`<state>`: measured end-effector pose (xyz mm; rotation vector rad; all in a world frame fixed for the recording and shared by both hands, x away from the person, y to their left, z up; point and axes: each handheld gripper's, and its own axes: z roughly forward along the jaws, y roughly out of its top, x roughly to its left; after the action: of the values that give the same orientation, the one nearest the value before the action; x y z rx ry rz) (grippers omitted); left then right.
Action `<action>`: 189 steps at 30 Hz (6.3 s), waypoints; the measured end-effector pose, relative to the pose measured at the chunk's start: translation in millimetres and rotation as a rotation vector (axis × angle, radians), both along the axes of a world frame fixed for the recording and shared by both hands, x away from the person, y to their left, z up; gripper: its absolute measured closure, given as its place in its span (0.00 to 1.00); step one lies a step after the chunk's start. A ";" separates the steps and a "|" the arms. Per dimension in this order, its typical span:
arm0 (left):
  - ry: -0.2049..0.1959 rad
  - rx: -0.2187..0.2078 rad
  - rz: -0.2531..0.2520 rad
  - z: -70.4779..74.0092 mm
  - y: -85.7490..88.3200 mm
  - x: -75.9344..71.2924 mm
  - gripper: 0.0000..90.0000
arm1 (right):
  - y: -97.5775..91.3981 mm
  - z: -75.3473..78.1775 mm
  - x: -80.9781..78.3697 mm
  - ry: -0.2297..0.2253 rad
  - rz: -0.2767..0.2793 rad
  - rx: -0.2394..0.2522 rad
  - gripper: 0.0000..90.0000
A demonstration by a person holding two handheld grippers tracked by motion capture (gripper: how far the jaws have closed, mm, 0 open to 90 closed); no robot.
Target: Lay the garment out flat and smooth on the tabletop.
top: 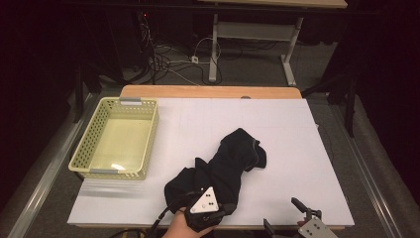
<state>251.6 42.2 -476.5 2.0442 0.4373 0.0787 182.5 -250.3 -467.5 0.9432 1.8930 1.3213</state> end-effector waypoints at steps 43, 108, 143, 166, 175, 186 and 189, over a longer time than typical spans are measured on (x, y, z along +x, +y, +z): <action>0.066 -0.106 0.369 1.5 153.7 -11.1 0.00 | 120.6 8.8 65.6 0.086 0.347 -0.139 0.75; -0.024 -0.107 0.328 -10.3 118.4 31.2 0.03 | 72.4 -15.0 17.4 0.236 0.139 -0.386 0.78; -0.006 -0.083 0.315 -10.1 116.4 33.6 0.04 | -115.9 3.7 40.4 0.107 -0.409 -0.045 0.82; 0.149 0.154 0.072 -3.3 -55.3 21.7 0.38 | -55.3 32.3 20.4 0.011 -0.110 -0.035 0.58; 0.095 0.188 0.018 -5.1 -65.1 16.3 0.84 | -35.0 26.7 21.9 0.033 -0.031 -0.082 0.58; 0.089 0.126 0.028 -6.5 -51.1 6.5 0.86 | 11.6 18.8 46.3 0.038 0.044 -0.217 0.45; 0.070 0.132 0.039 -6.5 -41.7 5.0 0.87 | 16.1 14.0 56.3 0.077 0.018 -0.275 0.48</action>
<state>256.7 0.5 -483.0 2.1731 0.5276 0.0610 238.8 -234.2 -453.5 0.8471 2.0814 1.0127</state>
